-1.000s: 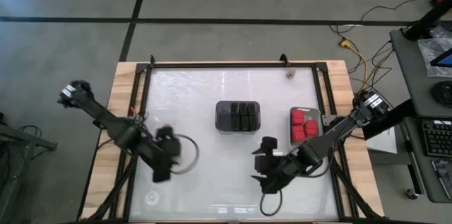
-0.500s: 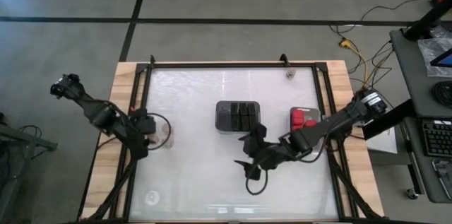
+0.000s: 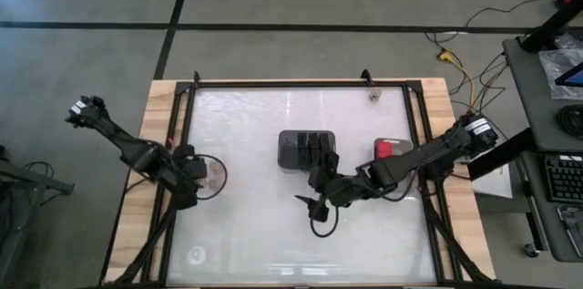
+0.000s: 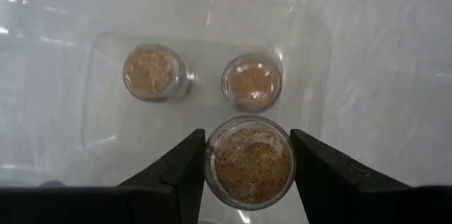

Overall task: Sort spices by type
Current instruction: Put the brown spice bottle into the transparent bin

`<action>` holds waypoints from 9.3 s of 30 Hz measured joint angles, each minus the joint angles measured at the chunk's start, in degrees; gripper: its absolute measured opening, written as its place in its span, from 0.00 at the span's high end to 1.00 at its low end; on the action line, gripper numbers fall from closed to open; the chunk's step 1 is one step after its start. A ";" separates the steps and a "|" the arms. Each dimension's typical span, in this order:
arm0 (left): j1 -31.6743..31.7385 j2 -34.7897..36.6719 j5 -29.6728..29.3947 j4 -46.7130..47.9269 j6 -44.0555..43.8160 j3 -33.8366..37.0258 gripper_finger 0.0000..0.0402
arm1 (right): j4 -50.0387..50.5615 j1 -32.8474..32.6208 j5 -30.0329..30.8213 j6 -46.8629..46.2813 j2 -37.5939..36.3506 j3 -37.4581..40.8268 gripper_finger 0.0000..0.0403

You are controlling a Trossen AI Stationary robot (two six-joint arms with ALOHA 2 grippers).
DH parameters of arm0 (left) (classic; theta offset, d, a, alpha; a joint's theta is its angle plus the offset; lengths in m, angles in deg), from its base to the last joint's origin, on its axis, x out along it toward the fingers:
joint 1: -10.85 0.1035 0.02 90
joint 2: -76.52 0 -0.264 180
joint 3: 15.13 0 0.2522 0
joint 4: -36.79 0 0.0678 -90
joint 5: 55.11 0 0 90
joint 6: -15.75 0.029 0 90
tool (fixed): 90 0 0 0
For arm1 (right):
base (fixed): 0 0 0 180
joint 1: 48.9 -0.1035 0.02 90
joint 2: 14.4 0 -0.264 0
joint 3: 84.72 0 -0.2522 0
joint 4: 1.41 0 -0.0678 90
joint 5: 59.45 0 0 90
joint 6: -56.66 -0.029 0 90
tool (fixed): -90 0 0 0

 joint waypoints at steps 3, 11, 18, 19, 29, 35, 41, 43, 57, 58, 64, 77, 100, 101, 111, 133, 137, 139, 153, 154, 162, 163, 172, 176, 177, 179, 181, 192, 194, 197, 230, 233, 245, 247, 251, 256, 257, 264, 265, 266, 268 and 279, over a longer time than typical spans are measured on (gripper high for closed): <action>0.01 -0.81 1.80 -0.21 -0.24 1.10 0.60 | 0.04 0.17 0.10 0.20 0.00 0.00 0.07; 0.07 -2.11 3.32 -5.48 -0.43 4.32 0.60 | 0.03 0.11 0.11 0.42 0.00 0.00 0.07; 0.07 -3.85 2.86 -5.42 0.07 4.86 0.60 | 0.04 0.09 0.11 0.39 0.00 0.00 0.07; 0.07 -4.09 2.84 -5.42 0.18 4.86 0.60 | 0.04 0.09 0.09 0.39 0.00 0.02 0.07; 0.07 -7.15 2.77 -8.72 1.12 7.80 0.60 | 0.24 0.04 0.09 0.10 0.00 0.02 0.07; 0.08 -7.70 1.66 -10.56 1.96 7.76 0.60 | 0.96 -0.31 0.07 -0.60 0.00 0.02 0.07; 0.09 -7.74 2.24 -10.78 2.23 7.76 0.59 | 1.63 -0.31 0.02 -2.04 0.00 0.02 0.07; 0.09 -7.74 2.99 -10.78 2.81 7.76 0.57 | 2.46 -0.31 0.00 -2.13 0.00 0.02 0.07; 0.07 -7.56 3.32 -8.70 3.11 6.76 0.42 | 27.49 14.49 -0.81 -20.45 -0.15 -1.75 0.07; 0.07 -7.49 3.33 -8.17 3.11 5.98 0.42 | 28.86 16.53 -1.31 -21.50 -0.15 -1.79 0.07; 0.09 -7.02 3.30 -0.91 3.59 -1.70 0.42 | 36.15 29.70 -2.85 -22.58 -1.73 -1.48 0.07; -2.38 -5.75 -5.03 -4.72 11.21 -16.80 0.42 | 28.62 53.59 0.05 -29.71 -3.42 15.30 0.07; -2.51 -5.88 -14.35 -35.42 25.06 -4.47 0.42 | 9.40 71.46 -1.62 -32.03 2.97 21.03 0.35; -2.51 -5.88 -14.34 -35.52 24.88 -4.31 0.42 | 9.24 71.47 -1.62 -32.42 2.93 21.03 0.37; -2.51 -5.86 -14.34 -36.85 24.57 -3.85 0.42 | 9.07 71.31 -3.15 -31.92 2.80 20.90 0.55; -2.32 -5.82 -25.51 -37.42 24.82 -3.86 0.42 | -5.96 54.61 -27.79 12.03 2.64 8.41 0.56; -2.02 -5.82 -25.57 -37.48 24.18 -3.84 0.42 | -12.69 53.07 -34.29 17.25 5.97 8.39 0.55; -1.39 -5.82 -25.74 -37.64 24.14 -3.86 0.42 | -14.51 52.06 -36.06 19.26 8.35 7.41 0.55; 8.30 -5.82 -27.34 -37.38 25.47 -3.85 0.42 | 6.00 49.29 -44.88 37.13 29.67 -18.72 0.55; 8.65 -5.82 -27.34 -37.38 25.58 -3.86 0.42 | 7.95 49.50 -45.05 38.75 30.41 -19.91 0.55; 15.05 -5.82 -26.87 -40.78 27.19 -2.69 0.42 | 10.73 49.46 -45.13 43.78 34.82 -26.26 0.55; 16.32 -5.82 -26.38 -42.65 28.11 -2.20 0.42 | 10.53 49.44 -45.13 43.98 35.44 -26.95 0.55; 31.13 -7.71 -8.73 -50.68 36.26 1.31 0.42 | 11.18 49.18 -45.65 45.28 39.19 -31.36 0.50; 40.38 -9.47 -0.24 -54.28 40.99 1.40 0.42 | 11.52 48.91 -44.72 45.09 38.92 -32.93 0.40; 42.79 -9.97 2.83 -55.25 42.25 1.40 0.42 | 11.87 48.90 -44.69 44.91 38.75 -33.45 0.37; 47.43 -11.46 8.08 -58.00 44.46 1.37 0.42 | 12.75 48.78 -44.70 44.77 38.06 -34.77 0.32; 51.57 -13.14 12.63 -60.45 45.98 1.37 0.42 | 14.43 48.65 -44.84 44.78 37.05 -35.90 0.27; 65.65 -30.92 27.87 -68.55 56.46 -3.35 0.33 | 29.67 45.17 -39.34 44.50 26.54 -34.67 0.18; 67.15 -34.60 30.64 -68.52 59.38 -5.65 0.31 | 32.08 44.13 -38.41 43.23 24.28 -33.18 0.20; 69.53 -39.19 36.04 -68.61 62.27 -8.58 0.27 | 32.94 42.34 -37.78 40.42 19.84 -29.73 0.22; 73.90 -59.58 36.30 -65.09 73.95 -20.59 0.46 | 22.66 30.79 -21.90 22.94 -4.07 -2.86 0.39; 73.92 -60.05 36.36 -65.18 74.26 -20.56 0.53 | 22.62 30.79 -21.90 22.93 -4.04 -2.84 0.40; 72.38 -52.90 35.84 -59.00 73.43 -20.76 0.59 | 22.55 30.00 -21.92 21.91 -6.60 -2.86 0.39; 72.22 -49.21 35.78 -54.19 73.38 -20.76 0.59 | 22.47 29.29 -21.94 21.05 -7.50 -2.86 0.38; 71.66 -39.49 35.80 -42.21 72.98 -20.50 0.59 | 20.82 27.68 -21.94 20.77 -8.48 -2.85 0.39; 67.84 -26.93 35.34 -38.03 65.06 -16.90 0.59 | 17.88 26.62 -21.96 21.90 -8.81 -2.86 0.42; 66.28 -24.72 34.05 -37.25 63.46 -15.95 0.59 | 17.49 26.38 -21.97 21.95 -8.83 -2.86 0.42; 49.31 -11.60 19.71 -30.09 48.83 -10.73 0.59 | 16.62 24.31 -21.99 21.90 -9.51 -2.86 0.44; 46.88 -9.99 18.88 -28.03 46.42 -10.54 0.59 | 16.49 24.02 -22.03 21.90 -9.54 -2.86 0.44; 44.48 -8.55 17.78 -25.86 43.75 -10.51 0.59 | 16.35 23.74 -22.05 21.86 -9.67 -2.86 0.43; 39.75 -5.75 15.11 -22.85 37.96 -10.68 0.59 | 16.45 23.19 -22.01 21.41 -10.00 -2.86 0.43; 24.04 -0.45 8.74 -0.02 9.60 -11.14 0.59 | 18.29 17.39 -21.89 17.89 -10.49 -2.86 0.45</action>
